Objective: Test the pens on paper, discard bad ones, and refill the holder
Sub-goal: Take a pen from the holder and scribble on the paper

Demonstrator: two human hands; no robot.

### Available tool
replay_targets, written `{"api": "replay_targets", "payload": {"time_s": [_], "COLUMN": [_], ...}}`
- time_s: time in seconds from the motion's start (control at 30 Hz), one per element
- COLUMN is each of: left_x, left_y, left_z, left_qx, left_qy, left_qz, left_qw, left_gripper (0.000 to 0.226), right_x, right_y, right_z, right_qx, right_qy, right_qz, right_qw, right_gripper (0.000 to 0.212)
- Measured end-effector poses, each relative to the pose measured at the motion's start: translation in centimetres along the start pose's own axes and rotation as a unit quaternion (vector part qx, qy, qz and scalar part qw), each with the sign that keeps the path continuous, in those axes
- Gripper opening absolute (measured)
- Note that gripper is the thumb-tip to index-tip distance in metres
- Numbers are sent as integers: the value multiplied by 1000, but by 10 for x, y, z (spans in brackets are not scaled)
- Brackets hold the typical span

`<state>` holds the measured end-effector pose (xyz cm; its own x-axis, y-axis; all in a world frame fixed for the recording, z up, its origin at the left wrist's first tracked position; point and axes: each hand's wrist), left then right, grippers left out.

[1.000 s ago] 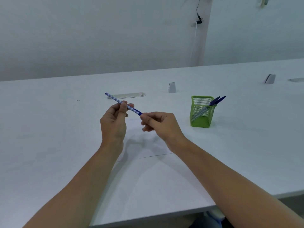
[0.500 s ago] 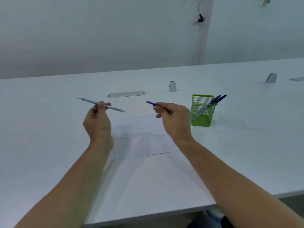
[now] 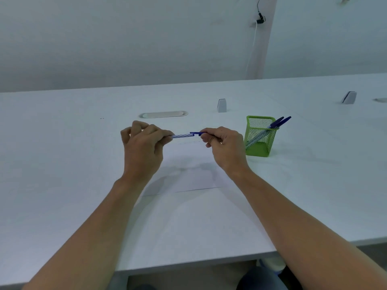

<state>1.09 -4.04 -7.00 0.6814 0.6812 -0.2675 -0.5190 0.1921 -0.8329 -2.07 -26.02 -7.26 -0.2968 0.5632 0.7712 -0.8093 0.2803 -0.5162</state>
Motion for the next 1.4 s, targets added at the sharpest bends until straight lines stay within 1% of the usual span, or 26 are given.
{"api": "replay_targets", "payload": {"time_s": [0.23,0.43,0.53,0.6,0.63,0.67,0.73,0.77,0.83,0.87,0.9,1.0,1.07,1.13,1.17,1.23,1.27,1.33,1.4], "left_x": [3,8,9,8,6,4,-3,-8,-16,-17,-17,-2,14,26,30,34,35,35,39], "left_y": [1,3,4,5,5,5,5,5,5,5,4,2,3,7,10,14,16,17,19], "left_z": [-6,-8,-8,-6,-6,-6,-5,-6,-8,-9,-9,-3,2,5,5,5,5,6,12], "left_qx": [17,26,26,23,21,19,20,24,35,41,47,62,68,100,132,230,285,368,397], "left_qy": [-15,-5,-6,1,12,29,73,92,111,115,115,83,49,29,23,27,33,39,48], "left_qz": [-18,-10,-9,2,15,29,40,29,-3,-8,-1,67,119,161,172,182,185,182,162], "left_qw": [1000,1000,1000,1000,1000,999,996,995,993,993,992,992,989,981,976,956,940,911,902], "left_gripper": [12,12,12,12,12,12,12,12,13,17,24,58,63,61,62,65,64,55,46], "right_x": [-5,-7,-5,0,3,7,13,14,13,13,12,10,5,0,-3,-9,-12,-18,-26], "right_y": [2,2,4,5,4,4,6,7,11,12,11,5,1,-2,-4,-8,-9,-11,-12], "right_z": [-8,-10,-9,-7,-6,-5,-5,-7,-11,-12,-13,-12,-12,-13,-12,-6,-3,5,9], "right_qx": [15,32,43,51,57,68,102,121,165,179,179,123,90,60,43,15,9,21,67], "right_qy": [39,40,27,-4,-43,-106,-228,-253,-224,-207,-213,-308,-308,-282,-267,-226,-201,-166,-162], "right_qz": [66,71,59,39,19,-10,-61,-73,-79,-80,-86,-155,-174,-167,-164,-150,-142,-129,-136], "right_qw": [997,996,997,998,997,992,966,957,957,959,957,931,931,943,949,962,969,977,975], "right_gripper": [18,16,14,10,8,10,22,27,29,26,25,34,37,33,27,14,12,12,8]}}
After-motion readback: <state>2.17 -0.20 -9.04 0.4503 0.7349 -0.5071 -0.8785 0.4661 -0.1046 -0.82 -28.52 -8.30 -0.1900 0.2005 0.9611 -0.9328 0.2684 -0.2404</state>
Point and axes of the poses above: each hand's wrist, its own y-axis away from the middle knuckle, its own z-axis out of the back of the hand, x = y × z, and after that the axes turned 9 degrees about y, right-handed
